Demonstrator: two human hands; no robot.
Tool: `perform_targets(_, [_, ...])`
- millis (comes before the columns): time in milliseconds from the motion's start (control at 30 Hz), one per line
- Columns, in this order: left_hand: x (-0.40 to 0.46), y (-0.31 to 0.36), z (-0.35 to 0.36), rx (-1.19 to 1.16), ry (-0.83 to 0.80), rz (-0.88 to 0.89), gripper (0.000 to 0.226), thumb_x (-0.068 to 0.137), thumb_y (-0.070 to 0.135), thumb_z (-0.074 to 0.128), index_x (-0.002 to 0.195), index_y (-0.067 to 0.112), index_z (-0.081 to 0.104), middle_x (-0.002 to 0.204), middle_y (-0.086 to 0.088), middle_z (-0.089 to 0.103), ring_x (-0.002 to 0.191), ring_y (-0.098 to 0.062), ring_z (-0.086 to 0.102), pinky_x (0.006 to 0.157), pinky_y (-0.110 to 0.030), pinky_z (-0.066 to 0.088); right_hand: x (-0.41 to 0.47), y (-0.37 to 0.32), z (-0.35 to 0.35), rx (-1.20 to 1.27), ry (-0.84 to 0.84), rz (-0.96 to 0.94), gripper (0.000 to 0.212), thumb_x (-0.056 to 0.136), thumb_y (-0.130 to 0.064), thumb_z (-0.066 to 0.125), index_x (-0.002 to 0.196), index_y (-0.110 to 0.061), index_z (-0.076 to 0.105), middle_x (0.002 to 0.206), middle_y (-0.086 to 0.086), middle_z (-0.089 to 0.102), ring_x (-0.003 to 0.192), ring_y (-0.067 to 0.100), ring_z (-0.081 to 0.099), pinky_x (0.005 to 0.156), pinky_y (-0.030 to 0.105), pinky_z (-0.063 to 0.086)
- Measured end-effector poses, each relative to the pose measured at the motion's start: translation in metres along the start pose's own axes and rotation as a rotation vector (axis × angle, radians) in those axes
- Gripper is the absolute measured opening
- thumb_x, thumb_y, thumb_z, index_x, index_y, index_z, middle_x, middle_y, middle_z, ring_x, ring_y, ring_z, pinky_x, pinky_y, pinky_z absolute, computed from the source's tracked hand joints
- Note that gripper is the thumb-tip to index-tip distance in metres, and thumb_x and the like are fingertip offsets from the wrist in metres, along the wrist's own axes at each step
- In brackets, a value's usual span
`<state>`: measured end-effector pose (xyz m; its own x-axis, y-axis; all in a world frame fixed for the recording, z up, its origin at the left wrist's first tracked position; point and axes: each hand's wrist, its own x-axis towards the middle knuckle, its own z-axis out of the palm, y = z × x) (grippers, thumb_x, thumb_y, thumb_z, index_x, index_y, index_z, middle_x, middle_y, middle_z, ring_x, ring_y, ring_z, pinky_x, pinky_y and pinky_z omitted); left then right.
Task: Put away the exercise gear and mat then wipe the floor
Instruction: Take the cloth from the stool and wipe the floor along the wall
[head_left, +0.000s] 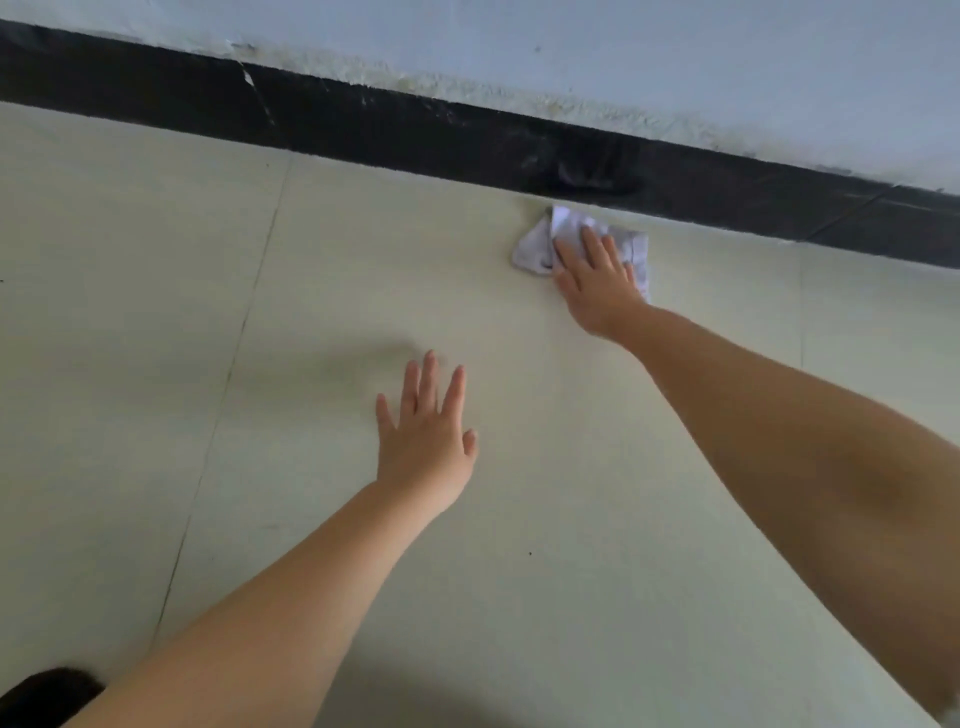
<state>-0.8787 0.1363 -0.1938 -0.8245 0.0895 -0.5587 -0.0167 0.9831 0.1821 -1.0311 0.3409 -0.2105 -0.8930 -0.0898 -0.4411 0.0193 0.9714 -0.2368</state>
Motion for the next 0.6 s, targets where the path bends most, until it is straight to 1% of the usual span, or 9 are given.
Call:
perform_targets(100, [0.007, 0.002, 0.000, -0.091, -0.105, -0.041, 0.063, 0.102, 0.032, 0.029, 0.150, 0.028, -0.012, 0.155, -0.002, -0.028, 0.145, -0.023, -0.021, 0.115, -0.053, 0.000, 0.010, 0.001, -0.010, -0.016, -0.058, 0.051, 0.053, 0.102, -0.043, 0.010, 0.152, -0.026, 0.008, 0.160, 0.009, -0.008, 0.146, 0.030, -0.008, 0.117, 0.052, 0.005])
perform_targets(200, [0.008, -0.006, -0.002, -0.140, -0.135, -0.027, 0.060, 0.103, 0.025, 0.027, 0.151, 0.029, -0.010, 0.156, 0.000, -0.026, 0.145, -0.020, -0.020, 0.115, -0.053, 0.001, -0.055, -0.008, 0.037, -0.090, -0.021, -0.104, 0.077, 0.086, -0.058, 0.000, 0.151, -0.022, 0.019, 0.159, 0.014, 0.008, 0.146, 0.036, 0.009, 0.111, 0.058, 0.018])
perform_targets(267, [0.008, -0.004, -0.003, -0.159, -0.129, -0.038, 0.060, 0.103, 0.025, 0.027, 0.151, 0.028, -0.008, 0.157, 0.001, -0.024, 0.146, -0.019, -0.019, 0.115, -0.053, 0.002, -0.128, -0.010, 0.082, -0.123, 0.039, -0.226, 0.066, 0.094, -0.054, 0.012, 0.146, -0.020, 0.034, 0.153, 0.017, 0.028, 0.140, 0.039, 0.027, 0.102, 0.061, 0.032])
perform_targets(300, [0.007, -0.002, -0.002, -0.160, -0.115, -0.052, 0.060, 0.102, 0.026, 0.028, 0.151, 0.027, -0.007, 0.157, 0.000, -0.023, 0.146, -0.020, -0.018, 0.115, -0.054, 0.002, -0.170, -0.011, 0.104, -0.137, 0.072, -0.267, 0.058, 0.096, -0.051, 0.020, 0.145, -0.023, 0.035, 0.152, 0.014, 0.031, 0.138, 0.036, 0.029, 0.102, 0.059, 0.035])
perform_targets(400, [0.004, 0.009, 0.000, -0.080, -0.053, -0.095, 0.061, 0.102, 0.031, 0.028, 0.152, 0.024, -0.005, 0.158, -0.005, -0.020, 0.146, -0.023, -0.015, 0.115, -0.054, 0.002, -0.265, -0.010, 0.137, -0.162, -0.005, -0.353, 0.064, 0.087, -0.046, 0.038, 0.148, -0.033, 0.026, 0.156, 0.003, 0.024, 0.143, 0.027, 0.019, 0.111, 0.049, 0.021])
perform_targets(467, [0.001, 0.018, 0.001, 0.007, 0.011, -0.094, 0.063, 0.101, 0.032, 0.030, 0.152, 0.020, -0.005, 0.158, -0.010, -0.019, 0.147, -0.025, -0.014, 0.115, -0.054, 0.003, -0.261, 0.003, 0.134, -0.151, -0.028, -0.434, 0.058, 0.093, -0.044, 0.034, 0.149, -0.033, 0.025, 0.156, 0.000, 0.025, 0.145, 0.024, 0.016, 0.112, 0.045, 0.016])
perform_targets(500, [-0.001, 0.023, 0.002, 0.038, 0.040, -0.071, 0.065, 0.101, 0.033, 0.031, 0.152, 0.020, -0.006, 0.157, -0.012, -0.019, 0.147, -0.025, -0.013, 0.115, -0.054, 0.003, -0.241, 0.013, 0.127, -0.140, -0.034, -0.414, 0.052, 0.098, -0.044, 0.027, 0.148, -0.032, 0.025, 0.155, 0.001, 0.028, 0.144, 0.024, 0.020, 0.111, 0.046, 0.021])
perform_targets(567, [-0.008, 0.037, 0.004, 0.064, 0.052, 0.003, 0.067, 0.100, 0.034, 0.033, 0.151, 0.023, -0.009, 0.157, -0.011, -0.021, 0.146, -0.026, -0.015, 0.115, -0.055, 0.003, -0.178, 0.030, 0.099, -0.080, 0.006, -0.252, 0.053, 0.101, -0.046, 0.013, 0.146, -0.025, 0.031, 0.151, 0.010, 0.036, 0.138, 0.033, 0.034, 0.104, 0.052, 0.037])
perform_targets(600, [-0.010, 0.044, 0.005, 0.067, 0.025, 0.040, 0.066, 0.100, 0.033, 0.032, 0.151, 0.025, -0.009, 0.157, -0.010, -0.022, 0.146, -0.026, -0.016, 0.115, -0.055, 0.003, -0.143, 0.039, 0.080, -0.042, 0.051, -0.161, 0.058, 0.099, -0.048, 0.011, 0.146, -0.021, 0.032, 0.151, 0.014, 0.035, 0.137, 0.037, 0.035, 0.102, 0.056, 0.038])
